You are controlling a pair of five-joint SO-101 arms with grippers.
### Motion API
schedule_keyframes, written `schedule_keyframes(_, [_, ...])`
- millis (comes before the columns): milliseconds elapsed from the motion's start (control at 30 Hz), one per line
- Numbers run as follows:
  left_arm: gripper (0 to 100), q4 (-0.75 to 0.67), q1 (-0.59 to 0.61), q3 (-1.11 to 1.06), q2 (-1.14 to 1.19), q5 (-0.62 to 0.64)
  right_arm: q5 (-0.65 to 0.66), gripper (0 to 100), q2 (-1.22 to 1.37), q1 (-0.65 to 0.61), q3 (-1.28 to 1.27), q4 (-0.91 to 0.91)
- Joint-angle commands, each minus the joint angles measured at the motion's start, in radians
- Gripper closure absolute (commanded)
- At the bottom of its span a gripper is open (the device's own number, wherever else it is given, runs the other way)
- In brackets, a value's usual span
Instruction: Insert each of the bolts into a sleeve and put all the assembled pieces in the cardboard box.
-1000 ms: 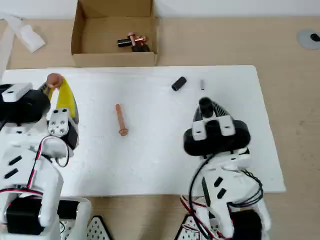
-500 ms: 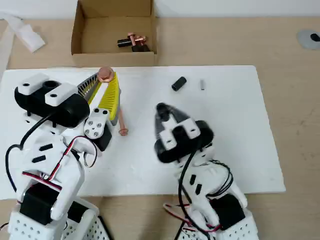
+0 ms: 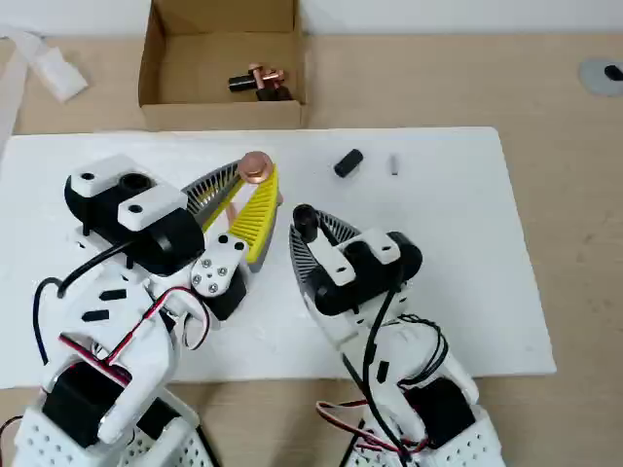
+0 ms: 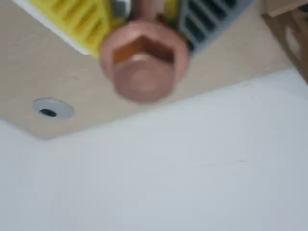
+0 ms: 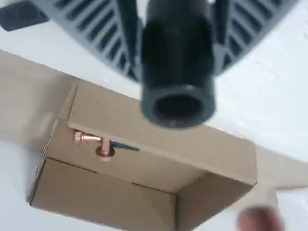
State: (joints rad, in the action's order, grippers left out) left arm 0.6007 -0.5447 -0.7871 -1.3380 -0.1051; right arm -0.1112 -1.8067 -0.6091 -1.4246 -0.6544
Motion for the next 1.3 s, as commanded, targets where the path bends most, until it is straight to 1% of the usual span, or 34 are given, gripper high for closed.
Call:
schedule_keyframes(0, [99,-0.005,-0.015,0.069,0.004,0.021,-0.012,98.8,-0.067,-0.01,-0.016,0.031])
schedule_keyframes(133, [99,-0.006,-0.02,0.068,0.004,0.026,-0.012,98.8,-0.067,-0.01,-0.056,0.046])
schedule_keyframes(233, [99,0.0,-0.048,0.061,0.005,0.055,-0.012,98.8,-0.067,-0.01,-0.084,0.074])
schedule_keyframes(467, [99,0.002,-0.058,0.06,0.012,0.055,-0.014,98.8,-0.067,-0.01,-0.101,0.086])
schedule_keyframes(633, [99,0.061,-0.06,0.051,0.015,0.054,-0.014,98.8,-0.067,-0.01,-0.096,0.087])
schedule_keyframes(800, [99,0.06,-0.06,0.021,0.015,0.054,-0.015,98.8,-0.076,-0.01,-0.096,0.098])
schedule_keyframes(900, [99,0.057,-0.063,0.002,0.015,0.052,-0.041,98.8,-0.116,-0.008,-0.099,0.098])
schedule_keyframes(1100, [99,0.055,-0.114,-0.029,0.015,0.048,-0.041,98.8,-0.124,-0.008,-0.111,0.1])
schedule_keyframes(1267, [99,0.058,-0.118,-0.044,0.015,0.048,-0.041,98.8,-0.124,-0.008,-0.12,0.1])
